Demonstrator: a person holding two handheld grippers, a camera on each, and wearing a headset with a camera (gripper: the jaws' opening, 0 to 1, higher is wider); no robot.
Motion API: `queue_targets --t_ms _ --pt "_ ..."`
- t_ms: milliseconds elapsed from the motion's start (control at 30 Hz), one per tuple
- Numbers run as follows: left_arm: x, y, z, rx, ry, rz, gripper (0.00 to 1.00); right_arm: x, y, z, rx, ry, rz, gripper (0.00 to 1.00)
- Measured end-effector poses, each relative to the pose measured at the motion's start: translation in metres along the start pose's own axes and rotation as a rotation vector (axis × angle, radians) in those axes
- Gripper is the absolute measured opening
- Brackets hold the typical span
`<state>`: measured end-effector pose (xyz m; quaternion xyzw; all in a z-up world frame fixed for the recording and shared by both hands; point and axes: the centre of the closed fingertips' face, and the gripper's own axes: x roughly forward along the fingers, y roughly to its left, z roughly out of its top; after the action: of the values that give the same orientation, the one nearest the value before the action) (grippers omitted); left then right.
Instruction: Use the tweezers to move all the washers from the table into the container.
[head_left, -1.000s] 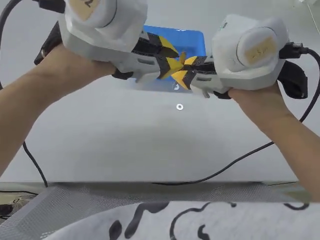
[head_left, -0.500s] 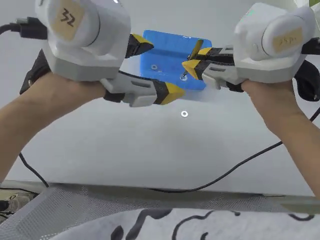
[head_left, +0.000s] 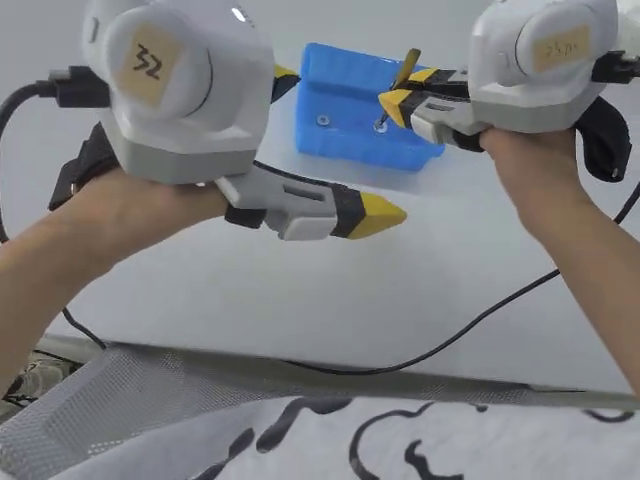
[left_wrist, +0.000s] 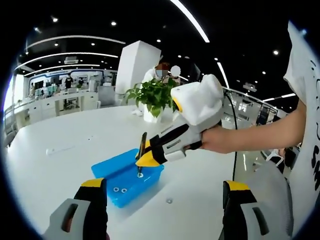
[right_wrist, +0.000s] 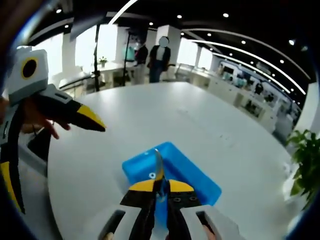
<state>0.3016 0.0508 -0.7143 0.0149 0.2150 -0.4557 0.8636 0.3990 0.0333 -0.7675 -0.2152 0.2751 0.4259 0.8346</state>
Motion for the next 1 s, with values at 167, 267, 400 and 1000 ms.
queue_targets --t_ms 167,267,400,1000 --pt "0.000 -0.004 -0.008 0.006 0.010 0.010 0.99 0.014 -0.004 -0.013 0.046 0.023 0.023 0.03" --pt "-0.001 -0.002 -0.019 0.026 0.050 0.041 0.99 0.019 -0.005 -0.018 0.075 0.025 0.028 0.03" --pt "-0.002 0.000 -0.029 -0.009 0.085 0.039 0.99 0.023 -0.004 -0.020 0.099 0.029 0.034 0.04" --pt "-0.010 0.007 -0.039 0.000 0.125 0.084 0.99 0.031 -0.002 -0.031 0.128 0.053 0.033 0.04"
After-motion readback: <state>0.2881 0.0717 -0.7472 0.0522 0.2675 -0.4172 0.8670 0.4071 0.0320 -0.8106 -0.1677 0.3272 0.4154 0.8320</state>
